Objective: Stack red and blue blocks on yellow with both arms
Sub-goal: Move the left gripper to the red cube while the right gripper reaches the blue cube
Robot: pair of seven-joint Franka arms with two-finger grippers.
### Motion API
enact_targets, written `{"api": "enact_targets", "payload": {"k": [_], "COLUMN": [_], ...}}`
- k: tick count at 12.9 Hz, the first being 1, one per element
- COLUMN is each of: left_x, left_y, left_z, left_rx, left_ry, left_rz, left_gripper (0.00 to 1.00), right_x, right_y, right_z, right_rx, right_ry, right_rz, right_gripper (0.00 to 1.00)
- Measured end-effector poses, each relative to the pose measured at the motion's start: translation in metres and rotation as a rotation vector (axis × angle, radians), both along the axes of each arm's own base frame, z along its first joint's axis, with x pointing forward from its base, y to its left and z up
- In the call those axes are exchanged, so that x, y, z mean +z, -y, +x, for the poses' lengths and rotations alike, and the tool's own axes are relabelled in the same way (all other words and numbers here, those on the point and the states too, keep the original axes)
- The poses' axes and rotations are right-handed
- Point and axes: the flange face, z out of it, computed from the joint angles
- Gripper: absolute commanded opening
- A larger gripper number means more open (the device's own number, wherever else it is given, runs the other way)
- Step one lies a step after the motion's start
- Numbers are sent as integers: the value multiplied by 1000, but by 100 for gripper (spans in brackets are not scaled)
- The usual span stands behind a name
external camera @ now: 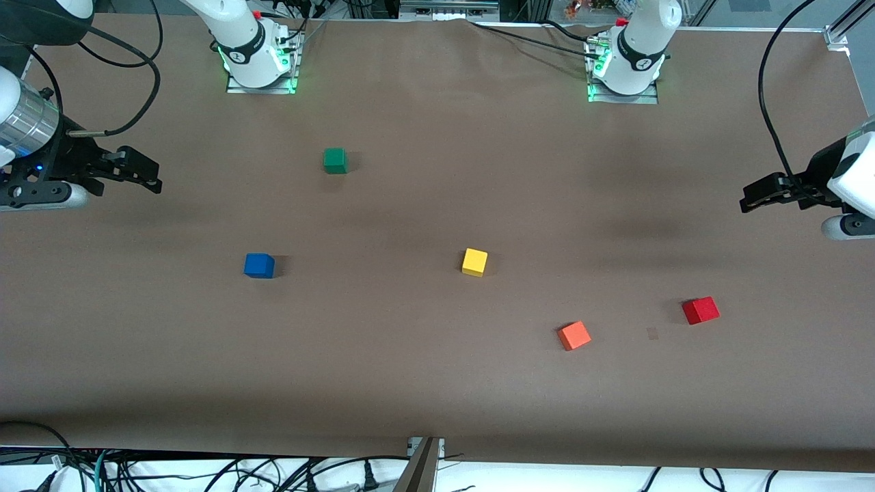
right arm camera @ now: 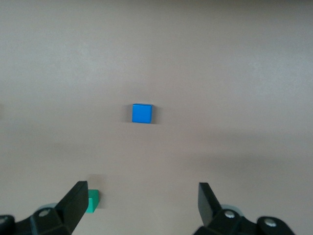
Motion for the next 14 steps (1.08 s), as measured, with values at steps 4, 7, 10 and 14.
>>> {"api": "enact_targets", "payload": {"k": [4, 7, 10, 14], "left_x": [-6, -21, -73, -195], "left_y": [-1, -10, -48, -90], "left_z": [3, 15, 48, 87], "left_rx": [1, 15, 70, 130], "left_ry": [-9, -27, -13, -21], "left_rz": [-1, -2, -5, -13], "left_gripper": [100, 100, 100, 100], "right_x": [0, 0, 0, -1], "right_y": [0, 0, 1, 1], "right_z": [0, 0, 0, 0], "right_rx": [0, 0, -1, -1], "right_ry": [0, 0, -1, -1], "right_rz": [0, 0, 0, 0], "right_gripper": [99, 99, 99, 99]}}
